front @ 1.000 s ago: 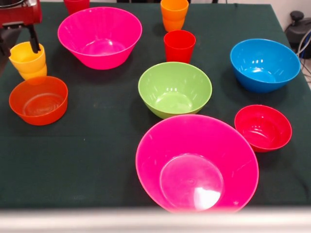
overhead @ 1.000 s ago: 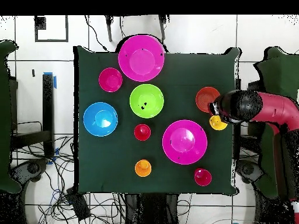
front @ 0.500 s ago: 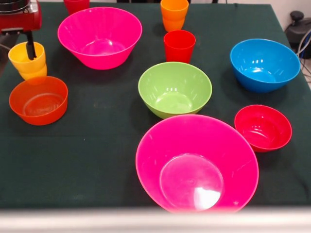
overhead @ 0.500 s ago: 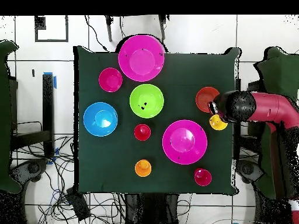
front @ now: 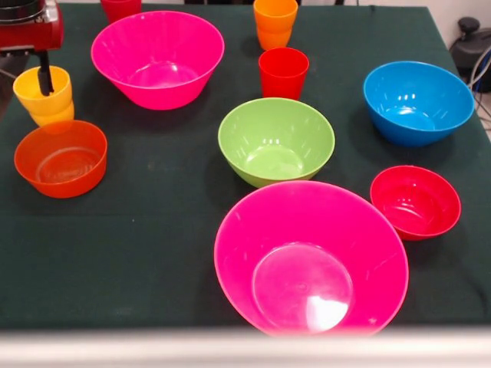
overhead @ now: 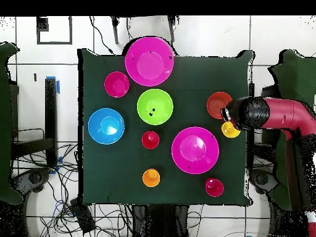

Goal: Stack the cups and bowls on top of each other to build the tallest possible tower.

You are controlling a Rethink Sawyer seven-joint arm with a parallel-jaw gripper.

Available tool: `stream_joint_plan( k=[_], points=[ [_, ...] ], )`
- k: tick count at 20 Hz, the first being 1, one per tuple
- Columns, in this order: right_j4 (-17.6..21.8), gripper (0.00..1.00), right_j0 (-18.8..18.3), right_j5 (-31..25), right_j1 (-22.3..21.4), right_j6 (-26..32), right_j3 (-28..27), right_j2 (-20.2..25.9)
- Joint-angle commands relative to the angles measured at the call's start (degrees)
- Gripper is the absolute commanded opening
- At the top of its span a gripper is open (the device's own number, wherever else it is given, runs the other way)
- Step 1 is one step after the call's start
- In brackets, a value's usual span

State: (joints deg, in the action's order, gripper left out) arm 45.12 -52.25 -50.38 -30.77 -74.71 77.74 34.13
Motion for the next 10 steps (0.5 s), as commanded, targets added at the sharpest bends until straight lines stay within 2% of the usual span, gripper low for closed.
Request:
stream_joint_plan(
  k=[1, 10],
  points=[
    [5.32, 1.00, 2.42, 1.95, 5.07, 14.10, -1.52, 0.44],
    [5.18, 1.00, 0.63, 3.88, 7.46, 16.78, -2.91, 2.05]
  ],
)
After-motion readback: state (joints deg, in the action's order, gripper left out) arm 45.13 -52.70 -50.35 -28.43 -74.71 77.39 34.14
